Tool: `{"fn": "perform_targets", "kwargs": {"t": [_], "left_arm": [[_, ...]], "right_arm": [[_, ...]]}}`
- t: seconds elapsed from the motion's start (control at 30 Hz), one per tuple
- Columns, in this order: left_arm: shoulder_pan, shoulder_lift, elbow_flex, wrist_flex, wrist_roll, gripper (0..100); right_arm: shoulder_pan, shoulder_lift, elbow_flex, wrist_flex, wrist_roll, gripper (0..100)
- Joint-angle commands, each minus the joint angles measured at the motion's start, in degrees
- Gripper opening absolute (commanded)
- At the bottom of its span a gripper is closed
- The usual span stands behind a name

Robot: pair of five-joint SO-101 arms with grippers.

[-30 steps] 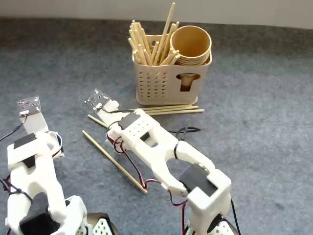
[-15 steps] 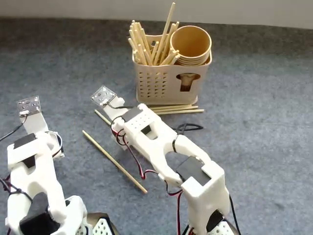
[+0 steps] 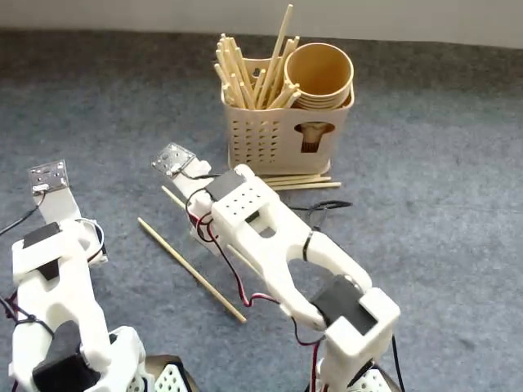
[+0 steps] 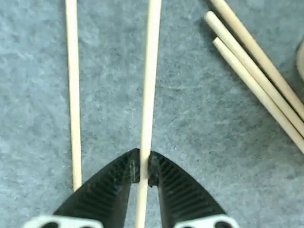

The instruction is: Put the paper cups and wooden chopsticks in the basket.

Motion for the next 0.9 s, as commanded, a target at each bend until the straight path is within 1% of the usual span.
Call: {"fn": "perform_targets", "kwargs": {"t": [0.0, 0.07, 0.27, 0.37, 0.43, 0.57, 0.67, 0.87], "left_arm": [[-0.31, -1.36, -0.13, -0.79, -0.44, 3], [-0.31, -1.36, -0.13, -0.79, -0.44, 3], [-0.31, -1.36, -0.13, -0.79, -0.44, 3], [-0.31, -1.36, -0.04, -0.79, -0.44, 3], [-0.31, -1.36, -0.04, -0.79, -0.44, 3], [-0.22, -1.36, 0.48, -0.88, -0.44, 3], [-0.13, -1.36, 1.36, -2.81, -0.44, 3], [-0.13, -1.36, 1.45, -2.90, -0.44, 3]], "right_arm": [[0.48, -8.48, -0.48, 3.91, 0.53, 0.5], [0.22, -12.00, -0.48, 4.88, -1.23, 0.5], [0.22, -21.67, -0.84, 4.97, -11.34, 0.5], [0.22, -25.45, -0.84, 4.97, -13.71, 0.5], [0.48, -27.65, -1.01, 4.53, -13.71, 0.5], [0.66, -33.36, -0.92, -0.40, -13.63, 0.5], [1.80, -37.93, -0.92, -5.32, -13.63, 0.5], [8.13, -44.09, -0.75, -20.97, -13.54, 0.5]]}}
